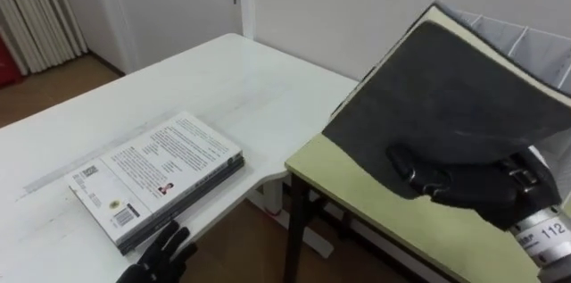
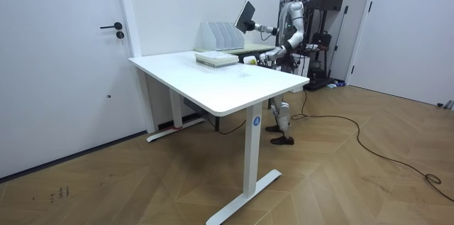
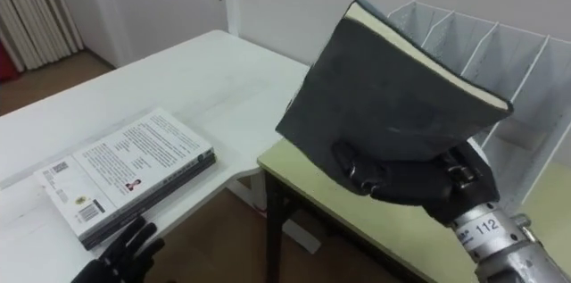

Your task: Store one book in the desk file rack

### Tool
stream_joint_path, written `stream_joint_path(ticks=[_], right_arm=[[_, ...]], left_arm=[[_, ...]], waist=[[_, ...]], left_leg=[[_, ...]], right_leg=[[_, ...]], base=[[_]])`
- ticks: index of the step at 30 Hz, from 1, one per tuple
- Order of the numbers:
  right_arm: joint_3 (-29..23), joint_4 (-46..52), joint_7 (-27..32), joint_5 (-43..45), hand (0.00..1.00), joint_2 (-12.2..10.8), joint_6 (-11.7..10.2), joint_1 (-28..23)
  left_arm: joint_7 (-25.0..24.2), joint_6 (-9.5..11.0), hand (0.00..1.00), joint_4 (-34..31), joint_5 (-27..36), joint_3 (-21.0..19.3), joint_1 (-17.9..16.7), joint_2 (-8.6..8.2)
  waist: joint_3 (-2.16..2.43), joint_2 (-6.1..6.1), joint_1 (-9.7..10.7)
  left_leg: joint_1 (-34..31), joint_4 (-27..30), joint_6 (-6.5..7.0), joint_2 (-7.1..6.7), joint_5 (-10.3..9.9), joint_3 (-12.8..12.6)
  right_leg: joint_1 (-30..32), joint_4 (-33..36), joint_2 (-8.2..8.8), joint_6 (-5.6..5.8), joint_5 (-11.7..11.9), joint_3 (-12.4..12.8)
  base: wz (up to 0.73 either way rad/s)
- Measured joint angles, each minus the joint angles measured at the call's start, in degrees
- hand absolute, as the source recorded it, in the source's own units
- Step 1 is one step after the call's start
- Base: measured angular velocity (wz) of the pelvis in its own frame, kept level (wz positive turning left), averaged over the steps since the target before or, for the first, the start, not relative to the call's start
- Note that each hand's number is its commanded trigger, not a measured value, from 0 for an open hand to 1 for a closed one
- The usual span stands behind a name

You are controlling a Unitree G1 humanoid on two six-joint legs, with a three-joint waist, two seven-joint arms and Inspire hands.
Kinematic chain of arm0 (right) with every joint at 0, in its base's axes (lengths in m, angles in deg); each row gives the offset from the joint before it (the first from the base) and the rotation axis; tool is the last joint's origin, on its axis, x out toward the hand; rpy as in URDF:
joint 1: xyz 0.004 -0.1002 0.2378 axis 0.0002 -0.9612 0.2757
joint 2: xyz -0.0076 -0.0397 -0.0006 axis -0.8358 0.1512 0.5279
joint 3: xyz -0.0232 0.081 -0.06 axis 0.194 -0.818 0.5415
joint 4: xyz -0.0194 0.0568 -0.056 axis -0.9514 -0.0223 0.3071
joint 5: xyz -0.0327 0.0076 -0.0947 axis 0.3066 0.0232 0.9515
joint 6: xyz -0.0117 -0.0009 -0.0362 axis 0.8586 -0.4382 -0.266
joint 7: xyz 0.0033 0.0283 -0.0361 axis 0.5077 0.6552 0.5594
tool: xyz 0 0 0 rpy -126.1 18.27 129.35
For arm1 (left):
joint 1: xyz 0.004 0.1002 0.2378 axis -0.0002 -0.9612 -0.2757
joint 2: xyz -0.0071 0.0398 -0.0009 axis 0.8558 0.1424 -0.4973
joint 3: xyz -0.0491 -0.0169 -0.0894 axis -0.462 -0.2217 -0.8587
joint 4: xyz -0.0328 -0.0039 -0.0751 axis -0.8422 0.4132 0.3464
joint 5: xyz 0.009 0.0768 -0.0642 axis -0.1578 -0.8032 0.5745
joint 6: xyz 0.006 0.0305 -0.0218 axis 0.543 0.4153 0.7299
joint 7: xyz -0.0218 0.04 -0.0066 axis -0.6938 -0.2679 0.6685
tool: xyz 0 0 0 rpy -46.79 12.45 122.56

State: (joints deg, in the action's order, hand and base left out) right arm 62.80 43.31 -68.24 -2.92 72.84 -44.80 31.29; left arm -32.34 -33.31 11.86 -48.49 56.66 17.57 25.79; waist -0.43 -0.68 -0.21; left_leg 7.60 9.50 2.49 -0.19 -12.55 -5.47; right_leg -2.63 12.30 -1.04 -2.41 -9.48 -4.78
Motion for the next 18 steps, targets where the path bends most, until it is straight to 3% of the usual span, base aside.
stream_joint_path(ticks=[8,13,18], right_arm=[[-0.5,3.2,14.2,16.0,1.00,-0.1,-0.8,1.0],[-0.6,2.9,25.0,23.7,1.00,-2.1,-1.8,4.1],[-2.3,2.7,32.9,24.8,1.00,-2.5,-1.8,7.6]], left_arm=[[0.0,4.2,0.00,2.9,-1.7,0.2,-0.2,-1.08],[0.0,8.0,0.00,6.2,-3.3,-0.1,0.3,-3.25],[0.6,9.3,0.00,9.5,-6.8,-2.4,0.4,-5.76]], waist=[[0.04,-0.09,-0.1],[0.16,0.09,-0.2],[0.22,0.02,-0.5]], left_leg=[[0.0,-0.4,0.00,0.04,0.0,-0.5],[0.0,-0.3,-0.01,-0.31,0.0,-0.6],[0.0,-0.3,-0.01,-0.37,0.0,-0.7]], right_leg=[[0.6,-0.6,-0.18,0.03,0.0,0.2],[0.4,-0.6,-0.50,0.01,0.0,0.1],[0.5,-0.7,-0.53,0.03,0.0,0.2]], base=[[-0.03],[0.00],[0.00]])
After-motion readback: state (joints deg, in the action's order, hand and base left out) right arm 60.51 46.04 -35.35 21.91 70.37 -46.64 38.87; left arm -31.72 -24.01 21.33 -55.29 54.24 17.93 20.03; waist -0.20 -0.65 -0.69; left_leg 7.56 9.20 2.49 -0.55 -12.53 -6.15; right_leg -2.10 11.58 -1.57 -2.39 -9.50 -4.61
